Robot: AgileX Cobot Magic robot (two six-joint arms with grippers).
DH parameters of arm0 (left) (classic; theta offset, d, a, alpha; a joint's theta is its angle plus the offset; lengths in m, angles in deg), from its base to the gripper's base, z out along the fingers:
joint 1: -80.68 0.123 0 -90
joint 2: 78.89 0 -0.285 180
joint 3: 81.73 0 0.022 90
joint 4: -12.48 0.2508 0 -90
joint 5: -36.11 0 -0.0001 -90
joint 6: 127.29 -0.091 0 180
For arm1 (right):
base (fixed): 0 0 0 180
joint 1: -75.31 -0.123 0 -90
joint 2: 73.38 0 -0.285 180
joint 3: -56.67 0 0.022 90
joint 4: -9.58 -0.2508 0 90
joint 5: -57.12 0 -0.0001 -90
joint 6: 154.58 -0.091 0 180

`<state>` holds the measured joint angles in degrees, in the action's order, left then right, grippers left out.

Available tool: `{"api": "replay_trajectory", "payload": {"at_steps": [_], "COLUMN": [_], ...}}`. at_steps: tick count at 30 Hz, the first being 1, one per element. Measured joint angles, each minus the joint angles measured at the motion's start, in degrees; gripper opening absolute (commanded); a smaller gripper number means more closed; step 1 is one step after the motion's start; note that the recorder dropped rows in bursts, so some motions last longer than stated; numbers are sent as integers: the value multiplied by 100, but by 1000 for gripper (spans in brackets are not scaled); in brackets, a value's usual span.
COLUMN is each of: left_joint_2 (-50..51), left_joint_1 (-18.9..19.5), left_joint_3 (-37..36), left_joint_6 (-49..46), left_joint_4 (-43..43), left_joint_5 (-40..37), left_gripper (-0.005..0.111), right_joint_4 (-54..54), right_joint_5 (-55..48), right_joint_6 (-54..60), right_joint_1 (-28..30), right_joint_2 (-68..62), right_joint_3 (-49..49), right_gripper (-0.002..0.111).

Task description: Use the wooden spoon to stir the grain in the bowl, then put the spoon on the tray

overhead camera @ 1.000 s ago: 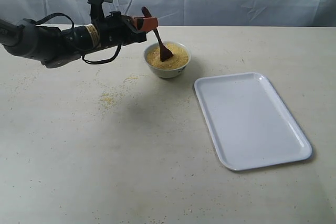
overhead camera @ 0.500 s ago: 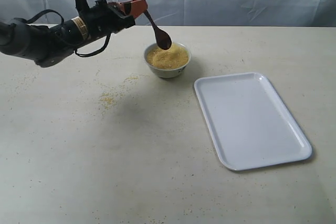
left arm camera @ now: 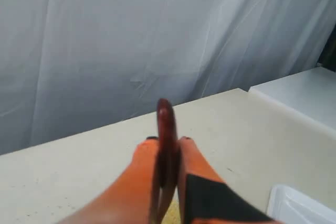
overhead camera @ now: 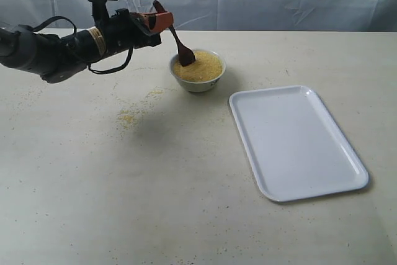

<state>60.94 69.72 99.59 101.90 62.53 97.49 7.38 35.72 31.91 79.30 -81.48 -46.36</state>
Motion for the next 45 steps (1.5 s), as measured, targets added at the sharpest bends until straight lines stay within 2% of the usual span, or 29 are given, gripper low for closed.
{"api": "replay_trajectory", "payload": {"at_steps": [7,16,25,34,39,45], "left_joint_2": [105,-252,-34,373,361,-64], "left_joint_1": [91,289,118,1,-3,-12], "left_joint_3": [-3,-3,-3,-3,-3,-13], "left_joint_6": [380,662,417,358,358,158], "left_joint_4": [10,-264,-315,-222,-128,-7], "left_joint_5": [516,556,4,180,246,-141], "left_gripper": [0,0,0,0,0,0], "right_joint_4": [0,0,0,0,0,0], "right_joint_5": [0,0,0,0,0,0], "right_joint_6": [0,0,0,0,0,0], "right_joint_1": [0,0,0,0,0,0], "right_joint_2": [0,0,0,0,0,0], "right_joint_3": [0,0,0,0,0,0], "right_gripper": [-1,-1,-1,-1,-1,-1]}}
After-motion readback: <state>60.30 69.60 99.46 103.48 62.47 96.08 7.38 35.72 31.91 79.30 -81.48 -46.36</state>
